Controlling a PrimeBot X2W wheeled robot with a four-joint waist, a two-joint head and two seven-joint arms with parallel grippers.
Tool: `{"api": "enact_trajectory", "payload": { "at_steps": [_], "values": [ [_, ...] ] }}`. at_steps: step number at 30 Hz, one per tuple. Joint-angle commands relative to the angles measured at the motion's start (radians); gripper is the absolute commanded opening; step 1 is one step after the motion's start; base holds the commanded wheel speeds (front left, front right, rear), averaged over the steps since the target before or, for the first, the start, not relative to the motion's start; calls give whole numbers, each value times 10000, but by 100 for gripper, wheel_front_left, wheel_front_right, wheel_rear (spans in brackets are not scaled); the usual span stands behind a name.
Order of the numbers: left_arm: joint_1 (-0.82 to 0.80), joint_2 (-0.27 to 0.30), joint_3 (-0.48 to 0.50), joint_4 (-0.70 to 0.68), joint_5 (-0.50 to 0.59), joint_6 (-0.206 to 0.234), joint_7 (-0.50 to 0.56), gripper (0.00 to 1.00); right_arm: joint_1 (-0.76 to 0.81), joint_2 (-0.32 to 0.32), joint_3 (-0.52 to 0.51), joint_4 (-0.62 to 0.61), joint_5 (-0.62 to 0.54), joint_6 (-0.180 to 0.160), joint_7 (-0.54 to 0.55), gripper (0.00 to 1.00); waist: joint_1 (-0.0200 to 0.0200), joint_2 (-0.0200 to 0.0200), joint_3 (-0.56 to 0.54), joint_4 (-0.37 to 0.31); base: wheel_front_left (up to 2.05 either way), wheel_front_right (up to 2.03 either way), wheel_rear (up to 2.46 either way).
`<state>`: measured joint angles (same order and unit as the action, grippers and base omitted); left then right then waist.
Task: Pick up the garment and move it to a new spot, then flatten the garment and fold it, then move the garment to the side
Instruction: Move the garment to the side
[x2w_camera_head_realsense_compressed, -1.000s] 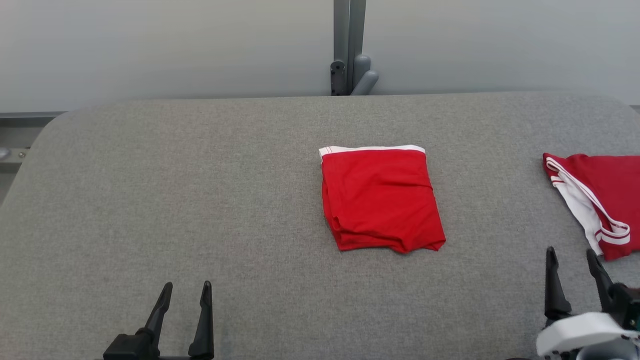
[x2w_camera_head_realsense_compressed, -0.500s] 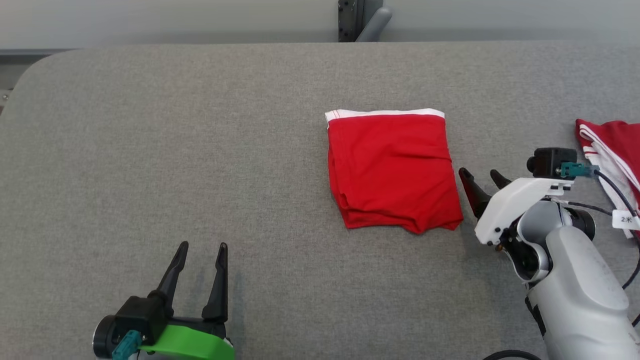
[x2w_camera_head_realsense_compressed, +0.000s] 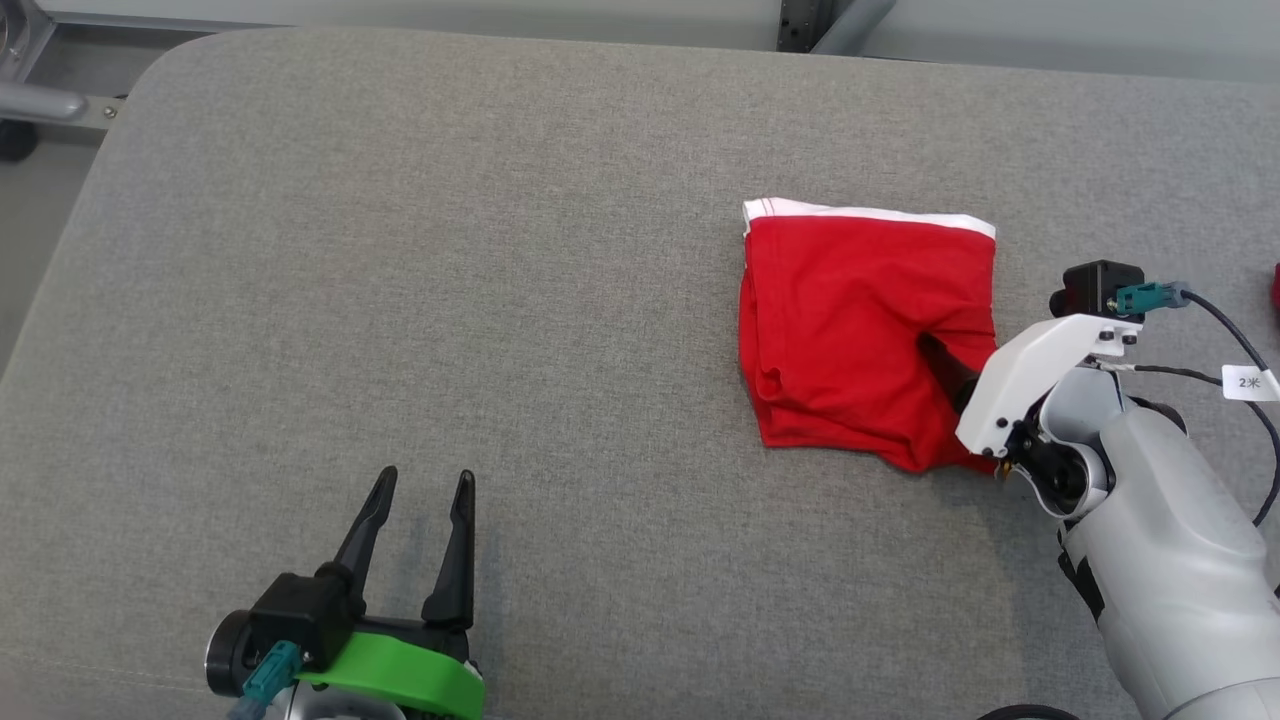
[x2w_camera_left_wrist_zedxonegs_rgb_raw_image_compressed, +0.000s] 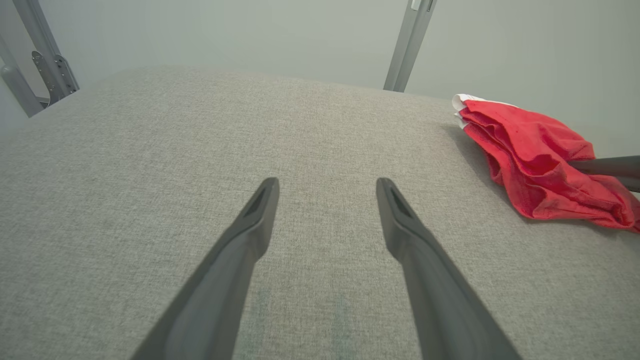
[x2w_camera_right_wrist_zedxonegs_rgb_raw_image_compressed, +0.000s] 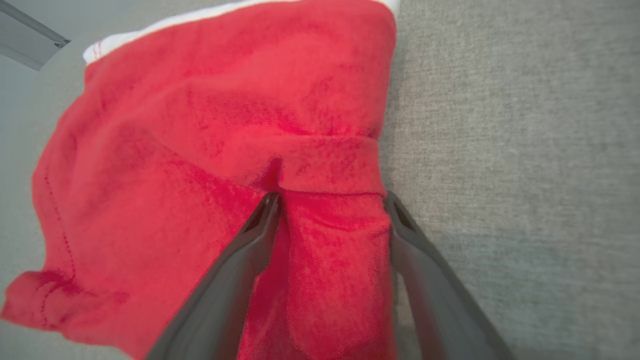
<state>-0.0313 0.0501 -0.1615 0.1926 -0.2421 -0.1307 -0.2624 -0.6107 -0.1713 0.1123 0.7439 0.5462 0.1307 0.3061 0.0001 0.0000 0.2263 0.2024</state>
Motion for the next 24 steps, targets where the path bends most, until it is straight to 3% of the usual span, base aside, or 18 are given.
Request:
{"api": "enact_trajectory", "payload": {
  "at_steps": [1,2,3,4,11,18,24],
  "values": [
    [-71,18,-1,-13,7,7,-26,100,-20,-9,43,191,132,-3,88,100,-1,0,-10,48,0,0,0],
    [-51,18,8,-23,3,7,-25,100,-63,37,40,288,289,-3,164,100,-1,0,-10,47,0,0,0],
    [-28,18,23,-34,-10,7,-26,100,-114,86,105,344,440,-1,245,27,-1,0,-9,31,0,0,0],
    [-3,18,46,-44,-16,7,-26,100,-172,123,144,352,618,-3,288,0,-1,0,-10,-3,0,0,0],
    [187,19,317,-234,-87,7,-25,100,-502,-366,968,-717,1657,-3,573,0,-1,0,10,-1074,0,0,0],
    [362,21,516,-595,70,7,-25,100,-146,-1200,1450,-2117,2105,-3,1117,0,-1,0,135,-3025,0,0,0],
    [189,172,387,-788,90,6,-25,100,-257,-1878,1259,-3058,1738,-1,1550,0,-1,0,379,-4383,0,0,0]
  ]
}}
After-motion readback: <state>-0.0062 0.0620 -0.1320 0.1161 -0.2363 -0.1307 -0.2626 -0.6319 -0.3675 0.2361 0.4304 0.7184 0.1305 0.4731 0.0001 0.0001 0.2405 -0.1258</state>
